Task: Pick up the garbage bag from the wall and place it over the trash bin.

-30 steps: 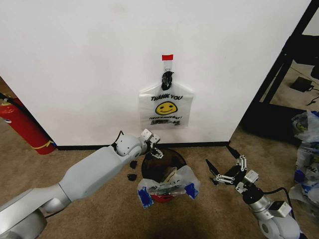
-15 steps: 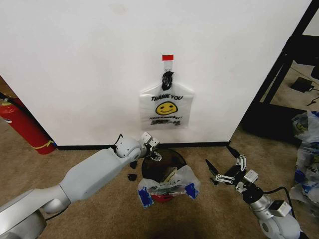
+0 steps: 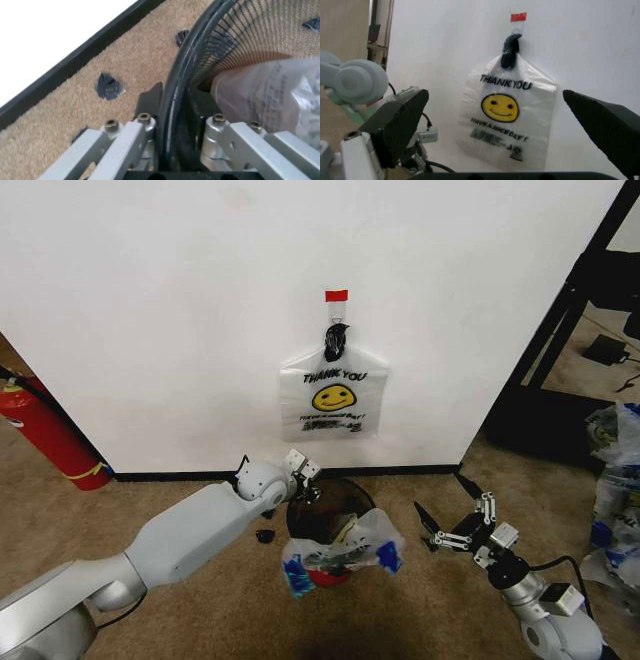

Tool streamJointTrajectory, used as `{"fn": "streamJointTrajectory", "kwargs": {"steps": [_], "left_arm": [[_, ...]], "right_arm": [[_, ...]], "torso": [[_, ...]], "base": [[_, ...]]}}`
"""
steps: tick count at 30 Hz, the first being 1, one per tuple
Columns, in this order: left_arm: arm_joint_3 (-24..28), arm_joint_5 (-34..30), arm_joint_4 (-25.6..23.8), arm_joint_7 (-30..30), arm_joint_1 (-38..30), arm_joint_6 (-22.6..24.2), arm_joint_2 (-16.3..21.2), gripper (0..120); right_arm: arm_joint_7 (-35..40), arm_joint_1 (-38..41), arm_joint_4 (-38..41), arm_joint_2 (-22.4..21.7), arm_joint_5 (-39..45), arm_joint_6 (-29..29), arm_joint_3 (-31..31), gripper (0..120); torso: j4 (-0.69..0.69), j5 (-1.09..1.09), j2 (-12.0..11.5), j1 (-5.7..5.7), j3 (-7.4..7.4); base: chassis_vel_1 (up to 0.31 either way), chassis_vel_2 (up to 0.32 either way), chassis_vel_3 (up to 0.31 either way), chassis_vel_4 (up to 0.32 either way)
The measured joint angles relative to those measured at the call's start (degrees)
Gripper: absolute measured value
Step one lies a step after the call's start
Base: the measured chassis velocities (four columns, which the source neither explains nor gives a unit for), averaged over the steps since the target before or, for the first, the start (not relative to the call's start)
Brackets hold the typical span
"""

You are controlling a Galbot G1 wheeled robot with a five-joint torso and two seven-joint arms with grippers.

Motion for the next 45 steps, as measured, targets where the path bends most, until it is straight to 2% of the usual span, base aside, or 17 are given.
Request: {"fn": "streamJointTrajectory", "kwargs": {"steps": [2, 4, 5, 7, 8, 10, 11, 13, 15, 20, 23, 26, 31, 36, 43, 45], "left_arm": [[-0.8, -2.2, -1.3, -2.0, 0.8, 0.0, 0.7, 7], [-2.6, -6.9, -3.5, -7.9, 2.6, 0.0, 1.2, 1], [-2.6, -6.9, -3.5, -7.9, 2.6, 0.0, 1.2, 1], [-5.2, -14.7, -6.3, -16.8, 4.8, -0.2, 1.6, 0], [-8.4, -21.4, -8.8, -24.3, 7.3, -0.1, 1.7, 0], [-13.3, -27.1, -11.8, -31.1, 10.4, -0.1, 1.3, 0], [-13.3, -27.1, -11.8, -31.1, 10.4, -0.1, 1.3, 0], [-20.7, -32.2, -17.1, -38.5, 15.9, -0.3, 0.8, 0], [-25.9, -33.0, -20.8, -41.3, 21.7, -2.2, 0.6, 0], [-32.5, -32.0, -24.9, -43.9, 30.2, -6.4, 0.1, 0], [-34.8, -28.7, -27.1, -45.2, 36.4, -10.3, -1.4, 0], [-35.0, -27.3, -27.4, -45.5, 37.8, -11.4, -2.2, 0], [-36.5, -23.4, -29.7, -47.3, 44.4, -12.9, -6.6, 0], [-36.7, -21.2, -30.5, -47.0, 47.4, -13.0, -8.6, 0], [-35.5, -14.6, -30.6, -44.4, 48.8, -12.8, -8.8, 0], [-35.4, -11.7, -30.9, -43.4, 49.5, -12.7, -8.5, 6]], "right_arm": [[0.0, 0.1, 0.3, 0.0, -0.2, 0.1, 0.0, 100], [0.0, 0.1, 0.5, 0.0, -0.2, 0.1, 0.0, 100], [0.0, 0.1, 0.5, 0.0, -0.2, 0.1, 0.0, 100], [0.0, 0.3, 0.5, 0.2, -0.3, 0.1, -0.2, 100], [0.0, 0.6, 0.4, 0.2, -0.3, 0.1, -0.5, 100], [0.0, 1.0, 0.3, 0.3, -0.5, 0.1, -0.8, 100], [0.0, 1.0, 0.3, 0.3, -0.5, 0.1, -0.8, 100], [-0.1, 1.7, 0.1, 0.7, -0.9, 0.1, -1.4, 100], [-0.1, 2.1, 0.1, 0.9, -1.3, 0.0, -1.9, 100], [-0.2, 2.5, 0.2, 1.2, -1.8, -0.1, -2.3, 100], [-0.3, 2.2, 0.6, 1.7, -2.3, -0.1, -2.2, 100], [-0.3, 1.9, 1.0, 2.0, -2.6, -0.1, -2.0, 100], [-0.4, 1.2, 2.4, 3.0, -4.0, -0.1, -2.2, 100], [-0.6, 0.4, 3.3, 3.2, -4.1, 0.0, -2.0, 100], [-0.7, -1.2, 4.3, 2.6, -4.1, 1.0, -0.8, 100], [-0.8, -1.8, 4.6, 2.6, -4.0, 1.5, -0.6, 100]], "torso": [[-0.01, 0.00, 0.0, 0.00, 0.00], [-0.03, -0.02, 0.0, 0.00, 0.00], [-0.03, -0.02, 0.0, 0.00, 0.00], [-0.04, -0.04, 0.0, 0.00, 0.00], [-0.01, 0.03, 0.0, 0.00, 0.01], [0.00, -0.03, 0.0, 0.01, 0.01], [0.00, -0.03, 0.0, 0.01, 0.01], [-0.04, 0.03, 0.0, 0.00, 0.00], [-0.02, -0.02, 0.0, 0.00, 0.00], [0.04, 0.00, 0.0, 0.00, 0.00], [-0.01, -0.01, 0.0, 0.00, 0.00], [-0.02, -0.02, 0.0, 0.00, 0.00], [-0.01, 0.00, 0.0, 0.00, 0.00], [-0.01, 0.01, 0.0, 0.00, 0.00], [-0.03, -0.01, 0.0, 0.00, 0.00], [-0.02, 0.00, 0.0, 0.00, 0.00]], "base": [[0.000, 0.000, 0.000, 0.000], [0.000, 0.000, 0.000, 0.000], [0.000, 0.000, 0.000, 0.000], [0.000, 0.000, 0.000, 0.000], [0.000, 0.000, 0.000, 0.000], [0.000, 0.000, 0.000, 0.000], [0.000, 0.000, 0.000, 0.000], [0.000, 0.000, 0.000, 0.000], [0.000, 0.000, 0.000, 0.000], [0.000, 0.000, 0.000, 0.000], [0.000, 0.000, 0.000, 0.000], [0.000, 0.000, 0.000, 0.000], [0.000, 0.000, 0.000, 0.000], [0.000, 0.000, 0.000, 0.000], [0.000, 0.000, 0.000, 0.000], [0.000, 0.000, 0.000, 0.000]]}}
